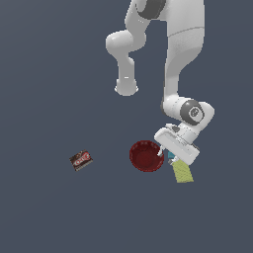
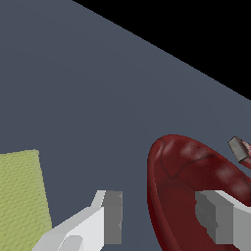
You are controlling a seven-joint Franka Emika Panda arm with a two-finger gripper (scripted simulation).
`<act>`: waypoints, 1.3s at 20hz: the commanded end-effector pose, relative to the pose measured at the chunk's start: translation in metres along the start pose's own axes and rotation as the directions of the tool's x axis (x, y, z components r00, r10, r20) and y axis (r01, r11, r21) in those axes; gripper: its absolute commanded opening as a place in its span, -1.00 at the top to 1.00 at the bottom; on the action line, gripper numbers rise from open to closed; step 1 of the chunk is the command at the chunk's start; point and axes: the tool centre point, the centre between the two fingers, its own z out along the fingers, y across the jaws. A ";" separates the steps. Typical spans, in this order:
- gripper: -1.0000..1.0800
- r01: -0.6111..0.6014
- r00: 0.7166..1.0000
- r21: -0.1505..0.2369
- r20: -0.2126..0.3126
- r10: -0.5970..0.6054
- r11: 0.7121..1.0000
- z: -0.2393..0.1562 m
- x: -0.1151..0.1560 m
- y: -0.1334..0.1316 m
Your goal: Pick up a designated object from a clutter of objects.
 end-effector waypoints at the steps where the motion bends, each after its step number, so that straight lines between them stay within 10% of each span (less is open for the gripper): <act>1: -0.23 0.000 1.000 -0.001 0.000 0.000 1.000 0.007 0.000 0.000; 8: -0.23 0.000 1.000 0.000 -0.001 0.000 1.000 0.027 -0.001 0.001; 9: 1.00 0.000 1.000 0.000 -0.001 0.000 1.000 0.027 -0.001 0.001; 26: 1.00 0.001 1.000 0.000 -0.001 -0.001 1.000 0.015 0.004 0.004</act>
